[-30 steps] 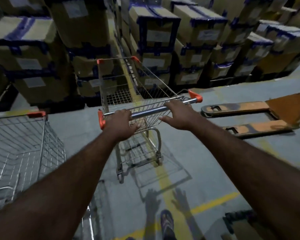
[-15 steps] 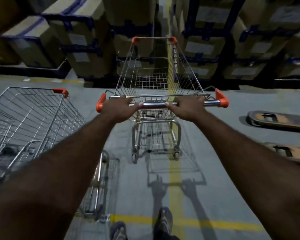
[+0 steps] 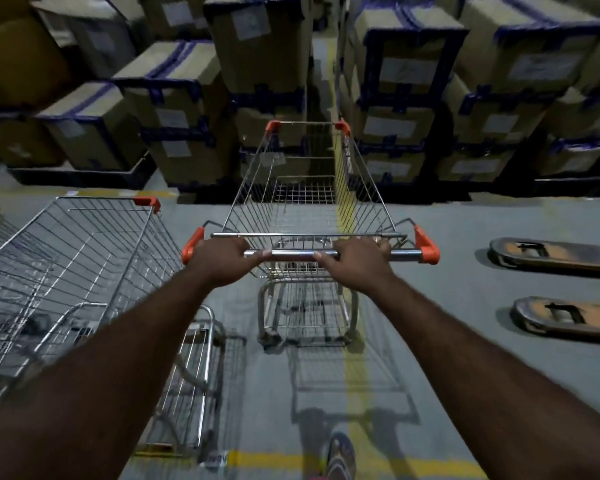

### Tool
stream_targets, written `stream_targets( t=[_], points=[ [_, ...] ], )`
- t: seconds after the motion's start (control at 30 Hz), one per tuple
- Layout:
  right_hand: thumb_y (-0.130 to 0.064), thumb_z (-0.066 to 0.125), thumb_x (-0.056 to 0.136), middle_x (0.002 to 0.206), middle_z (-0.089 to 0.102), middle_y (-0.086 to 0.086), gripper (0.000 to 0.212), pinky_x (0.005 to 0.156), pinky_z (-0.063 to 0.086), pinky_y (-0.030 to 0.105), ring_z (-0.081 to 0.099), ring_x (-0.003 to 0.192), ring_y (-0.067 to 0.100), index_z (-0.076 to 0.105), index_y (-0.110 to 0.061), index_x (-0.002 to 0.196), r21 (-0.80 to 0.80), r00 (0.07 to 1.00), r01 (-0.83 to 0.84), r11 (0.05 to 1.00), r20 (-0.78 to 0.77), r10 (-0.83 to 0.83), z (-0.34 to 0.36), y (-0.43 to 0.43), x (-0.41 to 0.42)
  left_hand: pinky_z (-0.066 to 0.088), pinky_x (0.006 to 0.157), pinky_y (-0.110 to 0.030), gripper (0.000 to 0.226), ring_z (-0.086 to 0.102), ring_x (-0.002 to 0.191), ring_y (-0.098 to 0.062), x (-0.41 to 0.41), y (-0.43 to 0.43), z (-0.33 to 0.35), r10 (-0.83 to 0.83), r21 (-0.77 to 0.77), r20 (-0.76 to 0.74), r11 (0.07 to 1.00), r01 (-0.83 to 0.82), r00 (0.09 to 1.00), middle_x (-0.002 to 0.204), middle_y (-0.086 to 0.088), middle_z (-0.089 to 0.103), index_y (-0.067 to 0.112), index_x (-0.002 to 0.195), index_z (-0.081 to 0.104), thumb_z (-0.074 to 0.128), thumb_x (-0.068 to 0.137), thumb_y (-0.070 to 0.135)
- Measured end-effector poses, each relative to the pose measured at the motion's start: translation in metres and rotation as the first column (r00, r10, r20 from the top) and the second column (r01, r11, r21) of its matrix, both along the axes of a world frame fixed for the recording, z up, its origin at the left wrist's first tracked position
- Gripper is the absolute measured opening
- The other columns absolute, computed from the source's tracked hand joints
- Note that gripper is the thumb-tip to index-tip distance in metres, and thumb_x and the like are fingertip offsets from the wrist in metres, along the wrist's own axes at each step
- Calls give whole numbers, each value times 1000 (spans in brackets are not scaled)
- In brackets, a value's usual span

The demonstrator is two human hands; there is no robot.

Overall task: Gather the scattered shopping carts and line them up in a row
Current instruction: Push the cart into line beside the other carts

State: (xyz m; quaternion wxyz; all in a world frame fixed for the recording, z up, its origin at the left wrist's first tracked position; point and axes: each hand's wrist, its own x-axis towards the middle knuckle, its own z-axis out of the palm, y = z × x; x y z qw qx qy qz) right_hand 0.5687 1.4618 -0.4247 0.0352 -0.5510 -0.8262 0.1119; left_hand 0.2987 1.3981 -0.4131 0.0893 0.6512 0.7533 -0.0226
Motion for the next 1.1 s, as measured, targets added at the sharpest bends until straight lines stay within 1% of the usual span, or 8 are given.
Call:
stream_targets(
  t=[0.13, 0.3, 0.47, 0.67, 0.77, 0.87, 1.0, 1.1],
  points=[
    [-75, 32, 93, 112, 68, -1, 61, 107, 24, 57, 57, 116, 26, 67, -28, 111, -15, 1000, -16, 1000, -2, 16, 4, -36, -1, 6, 119, -57, 111, 58, 123, -14, -8, -34, 4, -61, -47, -16, 997, 60, 998, 126, 9, 66, 32, 117, 66, -6, 65, 99],
    [-86, 30, 85, 89, 66, -3, 69, 97, 41, 48, 64, 97, 22, 65, -27, 89, -79, 1000, -3, 997, 19, 5, 15, -71, 20, 7, 119, -56, 107, 61, 113, -12, -13, -78, 0, -64, 11, -32, 998, 64, 997, 109, 13, 69, 33, 101, 66, -10, 64, 98],
    [-101, 6, 69, 91, 67, -2, 98, 111, 11, 71, 63, 101, 26, 68, -29, 91, 105, 966, 94, 990, 229, -116, 7, -118, 21, 10, 120, -55, 88, 64, 109, -16, -14, -125, 2, -62, 47, -39, 997, 64, 997, 104, 8, 70, 29, 103, 66, 8, 80, 91],
    [-93, 16, 74, 86, 63, -2, 85, 97, 36, 51, 61, 90, 24, 66, -26, 89, 56, 993, 78, 995, 80, -82, 3, -155, 19, 7, 123, -52, 64, 60, 118, -18, -42, -169, 2, -123, 24, 19, 992, 123, 992, 114, 2, 68, 27, 106, 62, 25, 92, 77],
    [-89, 22, 73, 87, 65, -1, 84, 94, 42, 46, 62, 90, 23, 70, -24, 94, -9, 996, 79, 997, -45, -79, 4, -171, 20, 8, 125, -49, 59, 62, 111, -19, -50, -189, 4, -148, 50, 55, 988, 145, 987, 101, 4, 67, 24, 104, 64, 33, 93, 73],
    [-91, 16, 71, 91, 66, 0, 90, 95, 45, 48, 62, 94, 24, 71, -25, 98, -38, 997, 78, 996, 14, -78, 5, -187, 18, 8, 121, -49, 58, 46, 134, -31, -55, -212, 4, -113, 27, 23, 993, 112, 993, 114, 1, 68, 27, 109, 64, 33, 93, 74],
    [-95, 0, 65, 121, 68, 2, 105, 109, 21, 64, 57, 121, 30, 69, -34, 116, -30, 976, 83, 996, 203, -75, 11, -215, 16, 13, 119, -43, 52, 42, 137, -30, -53, -248, 17, -116, 25, 41, 993, 115, 992, 120, -1, 67, 23, 116, 64, 37, 97, 64],
    [-89, 10, 82, 150, 49, 6, 84, 109, -3, 75, 35, 143, 36, 49, -45, 141, -35, 953, 107, 994, 287, -93, 16, -240, 16, 32, 111, -45, 54, 54, 119, -27, -57, -269, 13, -107, 12, 92, 994, 107, 990, 101, 3, 65, 23, 103, 65, 37, 95, 68]
  ],
)
